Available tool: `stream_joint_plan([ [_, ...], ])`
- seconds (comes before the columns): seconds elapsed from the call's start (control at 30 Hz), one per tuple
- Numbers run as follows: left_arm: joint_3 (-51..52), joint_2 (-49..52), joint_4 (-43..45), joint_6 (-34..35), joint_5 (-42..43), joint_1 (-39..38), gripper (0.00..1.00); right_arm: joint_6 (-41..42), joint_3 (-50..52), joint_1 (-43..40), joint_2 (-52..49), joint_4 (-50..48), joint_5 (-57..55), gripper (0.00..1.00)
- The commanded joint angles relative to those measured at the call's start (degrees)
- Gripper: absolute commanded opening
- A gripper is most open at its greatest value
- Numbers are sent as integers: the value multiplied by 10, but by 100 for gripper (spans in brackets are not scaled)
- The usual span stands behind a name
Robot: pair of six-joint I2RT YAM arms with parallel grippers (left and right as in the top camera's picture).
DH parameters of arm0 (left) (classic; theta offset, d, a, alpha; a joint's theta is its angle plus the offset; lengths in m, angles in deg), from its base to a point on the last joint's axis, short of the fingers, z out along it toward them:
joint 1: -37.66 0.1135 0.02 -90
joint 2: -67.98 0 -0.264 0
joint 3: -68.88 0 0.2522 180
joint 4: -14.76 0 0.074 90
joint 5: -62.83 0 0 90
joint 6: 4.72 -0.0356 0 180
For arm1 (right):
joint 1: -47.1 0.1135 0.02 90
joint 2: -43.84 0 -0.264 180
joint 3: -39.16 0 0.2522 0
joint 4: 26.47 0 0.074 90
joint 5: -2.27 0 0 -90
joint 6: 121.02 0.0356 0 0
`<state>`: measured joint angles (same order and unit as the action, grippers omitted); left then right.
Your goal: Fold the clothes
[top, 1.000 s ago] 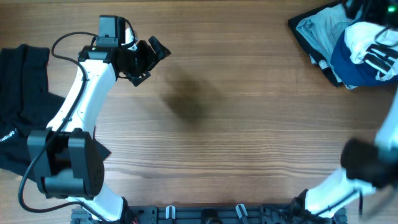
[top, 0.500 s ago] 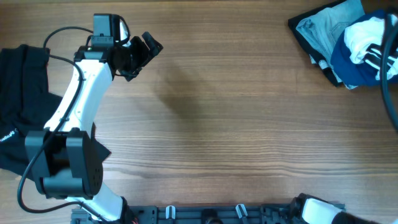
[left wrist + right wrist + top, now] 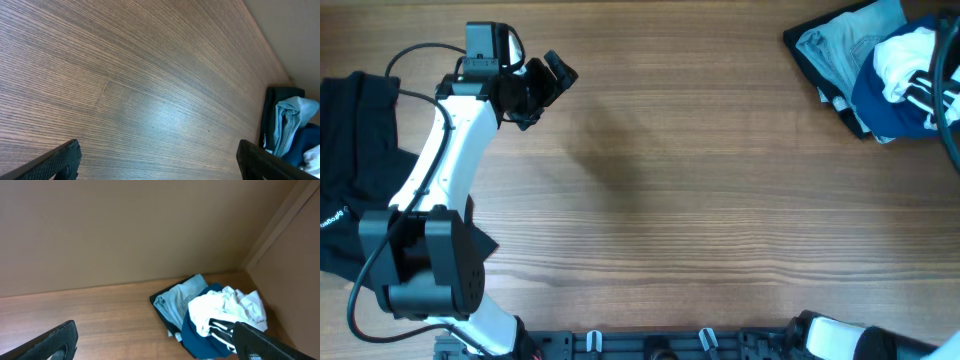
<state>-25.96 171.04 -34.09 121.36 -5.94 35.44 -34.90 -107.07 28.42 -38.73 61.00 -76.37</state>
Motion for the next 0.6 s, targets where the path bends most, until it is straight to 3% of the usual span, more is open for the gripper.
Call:
stream_joint_plan([
  [0.0, -7, -8, 2, -13, -5, 3, 100, 10, 0, -1, -28, 1, 5, 100],
  [0.57, -7, -8, 2, -13, -5, 3, 100, 10, 0, -1, -65, 12, 7, 100],
])
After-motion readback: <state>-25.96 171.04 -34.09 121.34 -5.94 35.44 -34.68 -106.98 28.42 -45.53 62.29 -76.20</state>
